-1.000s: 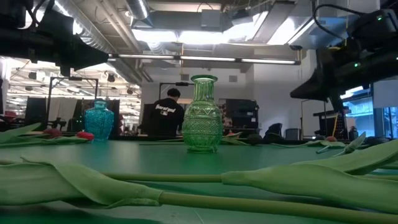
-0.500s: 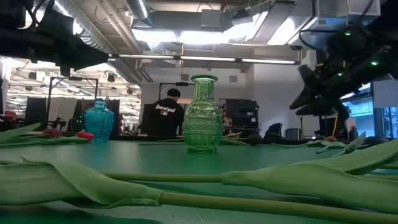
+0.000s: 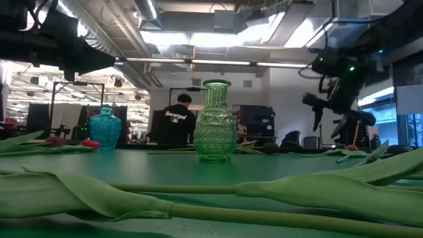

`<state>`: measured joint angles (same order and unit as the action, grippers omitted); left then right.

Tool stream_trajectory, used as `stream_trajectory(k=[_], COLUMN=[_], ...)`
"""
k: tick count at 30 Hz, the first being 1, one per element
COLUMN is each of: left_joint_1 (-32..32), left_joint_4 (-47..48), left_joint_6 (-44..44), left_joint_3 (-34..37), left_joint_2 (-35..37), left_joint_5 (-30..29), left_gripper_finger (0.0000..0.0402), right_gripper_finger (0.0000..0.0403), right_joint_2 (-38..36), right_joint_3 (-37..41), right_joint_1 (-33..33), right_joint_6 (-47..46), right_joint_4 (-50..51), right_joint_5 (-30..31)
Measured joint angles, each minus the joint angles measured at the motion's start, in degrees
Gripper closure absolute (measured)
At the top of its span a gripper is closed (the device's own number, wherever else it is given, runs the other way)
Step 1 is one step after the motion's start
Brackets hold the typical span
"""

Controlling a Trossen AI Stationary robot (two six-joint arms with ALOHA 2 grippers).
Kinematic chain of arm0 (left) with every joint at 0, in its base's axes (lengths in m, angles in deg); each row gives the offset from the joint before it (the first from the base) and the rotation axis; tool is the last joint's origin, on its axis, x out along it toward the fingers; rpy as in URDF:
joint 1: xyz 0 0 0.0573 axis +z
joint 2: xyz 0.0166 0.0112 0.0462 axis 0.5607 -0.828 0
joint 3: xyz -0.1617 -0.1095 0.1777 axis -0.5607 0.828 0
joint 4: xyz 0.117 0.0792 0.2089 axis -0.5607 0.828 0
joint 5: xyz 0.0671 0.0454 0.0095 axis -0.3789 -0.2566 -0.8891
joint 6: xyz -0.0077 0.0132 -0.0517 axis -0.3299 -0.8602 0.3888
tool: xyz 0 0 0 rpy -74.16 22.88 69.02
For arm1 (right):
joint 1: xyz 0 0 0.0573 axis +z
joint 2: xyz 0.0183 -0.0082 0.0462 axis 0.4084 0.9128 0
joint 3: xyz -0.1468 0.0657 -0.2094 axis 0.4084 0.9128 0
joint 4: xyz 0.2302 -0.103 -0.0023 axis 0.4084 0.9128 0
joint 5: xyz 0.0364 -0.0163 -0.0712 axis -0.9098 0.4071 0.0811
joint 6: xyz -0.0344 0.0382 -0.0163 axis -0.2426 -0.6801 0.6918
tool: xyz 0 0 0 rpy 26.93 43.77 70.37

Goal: Sort flowers into vase by color
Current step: Put the black tulip into the green vase

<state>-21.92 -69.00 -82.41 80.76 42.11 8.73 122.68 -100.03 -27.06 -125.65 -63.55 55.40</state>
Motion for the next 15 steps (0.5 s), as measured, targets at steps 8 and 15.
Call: stream_trajectory(k=[8, 15], left_joint_1=[0.0, 0.0], left_joint_4=[0.02, 0.02], left_joint_6=[-0.02, -0.02], left_joint_3=[0.0, 0.0], left_joint_2=[0.0, 0.01], left_joint_5=[0.02, 0.0], left_gripper_finger=[0.0323, 0.0323], right_gripper_finger=[0.0185, 0.0206], right_joint_2=[9.4, 11.5], right_joint_3=[-1.11, -1.41], right_joint_1=[-2.22, -2.15], right_joint_6=[-12.31, -17.45], right_joint_4=[0.67, 0.0], right_joint_5=[2.19, 7.11])
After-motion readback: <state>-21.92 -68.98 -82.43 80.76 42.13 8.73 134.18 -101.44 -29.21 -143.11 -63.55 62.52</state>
